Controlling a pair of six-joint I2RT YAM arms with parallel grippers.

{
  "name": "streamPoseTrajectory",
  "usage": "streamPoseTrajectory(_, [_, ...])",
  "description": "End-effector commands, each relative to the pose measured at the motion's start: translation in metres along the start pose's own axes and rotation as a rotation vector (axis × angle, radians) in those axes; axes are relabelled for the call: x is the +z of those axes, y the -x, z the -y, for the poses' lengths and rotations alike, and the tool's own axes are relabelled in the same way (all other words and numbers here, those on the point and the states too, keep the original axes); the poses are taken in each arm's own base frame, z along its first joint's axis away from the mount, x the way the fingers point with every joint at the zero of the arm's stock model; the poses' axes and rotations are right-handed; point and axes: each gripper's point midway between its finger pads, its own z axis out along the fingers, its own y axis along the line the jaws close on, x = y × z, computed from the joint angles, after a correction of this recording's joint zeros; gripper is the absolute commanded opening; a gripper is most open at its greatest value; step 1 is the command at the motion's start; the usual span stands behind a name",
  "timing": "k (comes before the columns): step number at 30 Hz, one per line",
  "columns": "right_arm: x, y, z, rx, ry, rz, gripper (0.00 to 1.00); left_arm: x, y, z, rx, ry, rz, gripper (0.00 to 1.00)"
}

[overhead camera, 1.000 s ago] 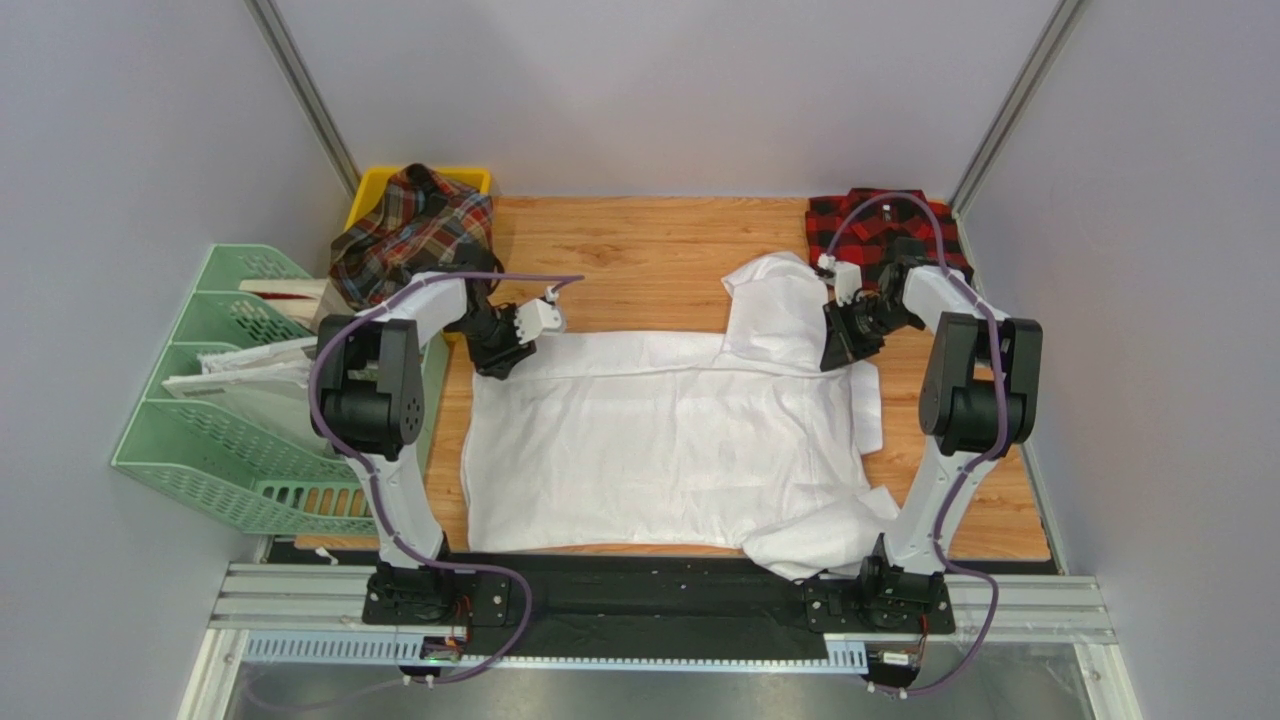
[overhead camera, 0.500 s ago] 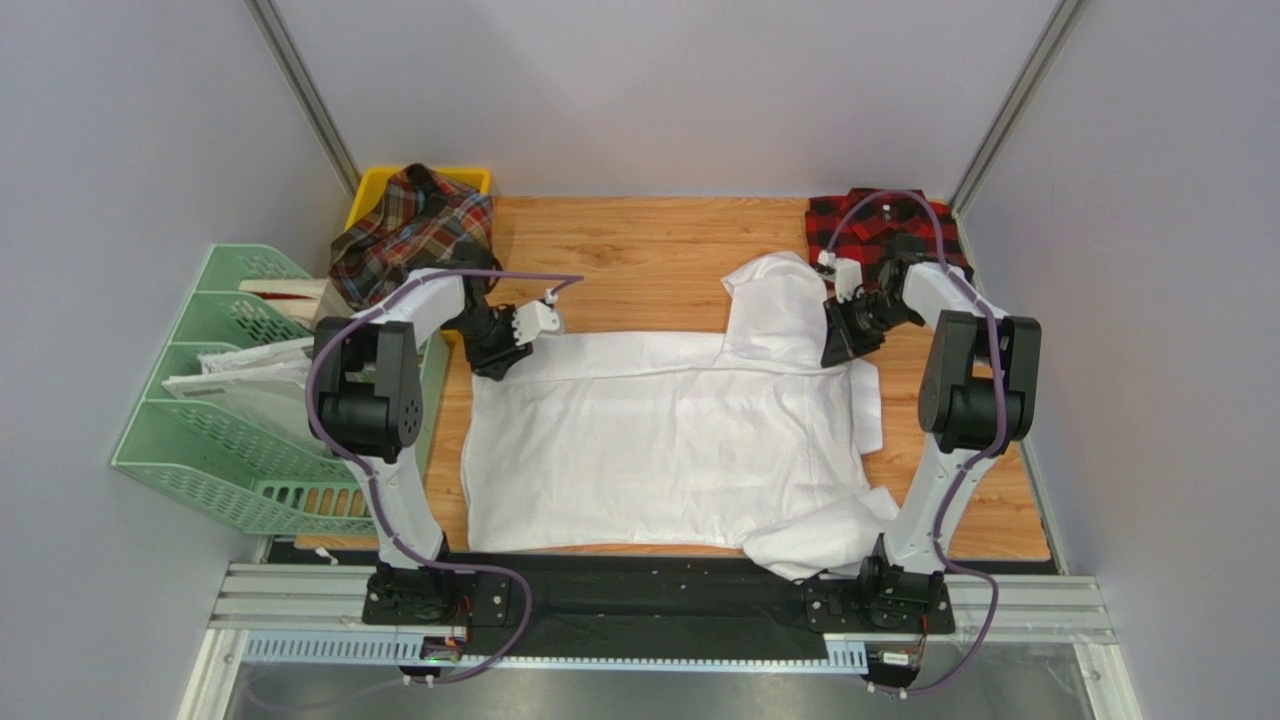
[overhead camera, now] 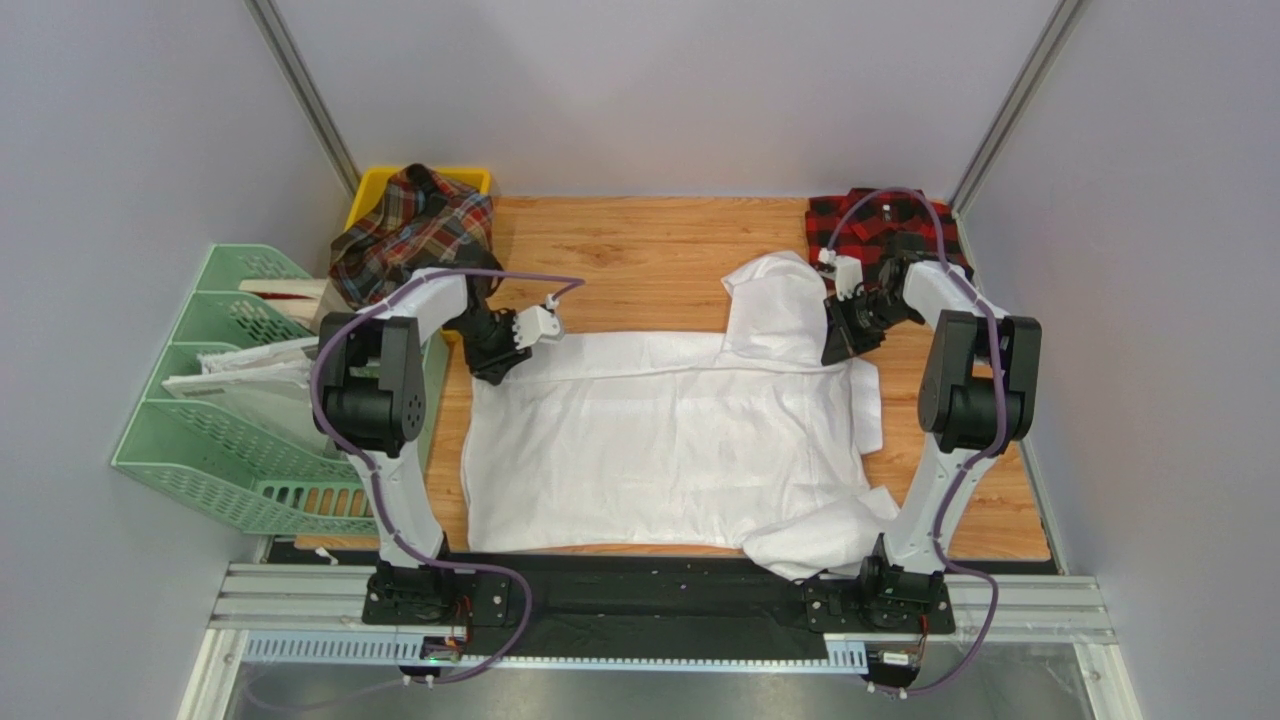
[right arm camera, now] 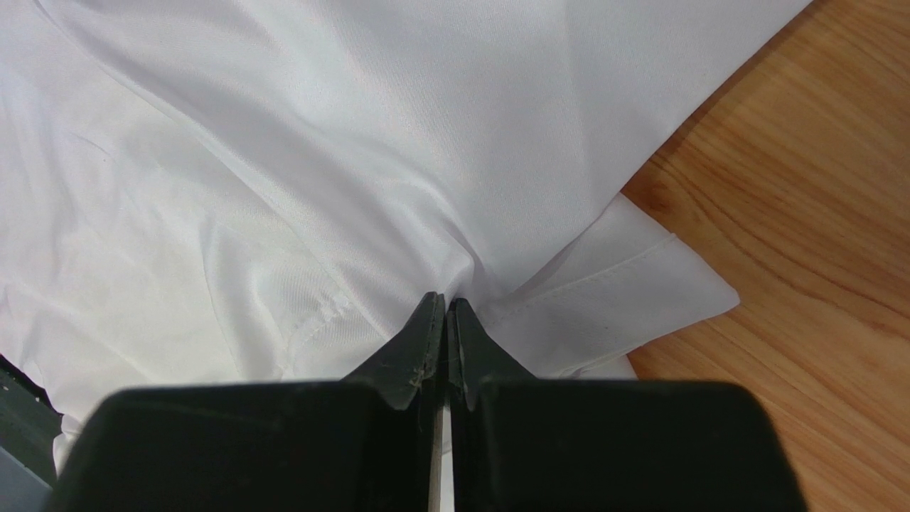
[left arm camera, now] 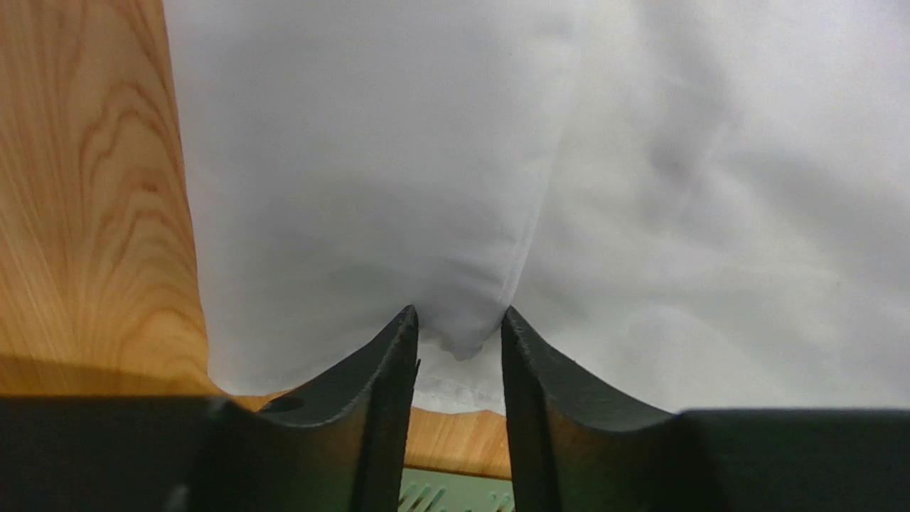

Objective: Fold and stack the long sleeve shirts
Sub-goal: Fold the shirt

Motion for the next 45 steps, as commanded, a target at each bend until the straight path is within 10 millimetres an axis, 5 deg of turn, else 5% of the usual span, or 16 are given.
streamPoseTrajectory(1, [-0.002,0.011,0.004,-0.017,-0.01,0.017,0.03,0.001,0.002,-0.013,0.029,0.021,-0.007,0.33])
streamPoseTrajectory(4, [-0.004,0.013,0.003,-0.018,-0.009,0.019,0.03,-0.002,0.001,-0.016,0.031,0.032,-0.015,0.11])
streamPoseTrajectory(7, [-0.011,0.019,0.004,-0.03,-0.021,0.026,0.02,-0.016,0.006,-0.02,0.032,0.053,0.001,0.0])
streamPoseTrajectory(16, [-0.041,0.02,-0.012,-0.09,-0.037,0.043,0.0,-0.068,0.012,-0.025,0.051,0.127,0.042,0.0])
streamPoseTrajectory(29, [0.002,-0.02,-0.005,-0.018,0.0,-0.052,0.0,-0.018,-0.011,-0.011,-0.007,0.027,-0.007,0.0])
streamPoseTrajectory(32, [0.007,-0.022,-0.006,-0.013,0.002,-0.065,0.13,-0.012,-0.015,-0.013,-0.017,0.021,-0.029,0.0])
streamPoseTrajectory(34, [0.003,-0.023,-0.009,-0.024,0.009,-0.077,0.3,-0.015,-0.014,-0.014,-0.02,0.032,-0.03,0.16])
streamPoseTrajectory(37, [-0.024,-0.001,-0.017,-0.034,0.024,-0.027,0.53,-0.036,0.0,-0.011,-0.014,0.051,0.024,0.39])
streamPoseTrajectory(39, [-0.051,0.035,-0.017,-0.06,0.005,0.082,0.7,-0.053,0.019,-0.007,-0.011,0.054,0.108,0.59])
streamPoseTrajectory(42, [-0.077,0.092,-0.012,-0.079,-0.046,0.234,0.77,-0.087,0.052,-0.008,-0.009,0.097,0.247,0.74])
streamPoseTrajectory(45, [-0.082,0.144,0.0,-0.089,-0.1,0.348,0.77,-0.112,0.077,-0.012,-0.039,0.128,0.357,0.77])
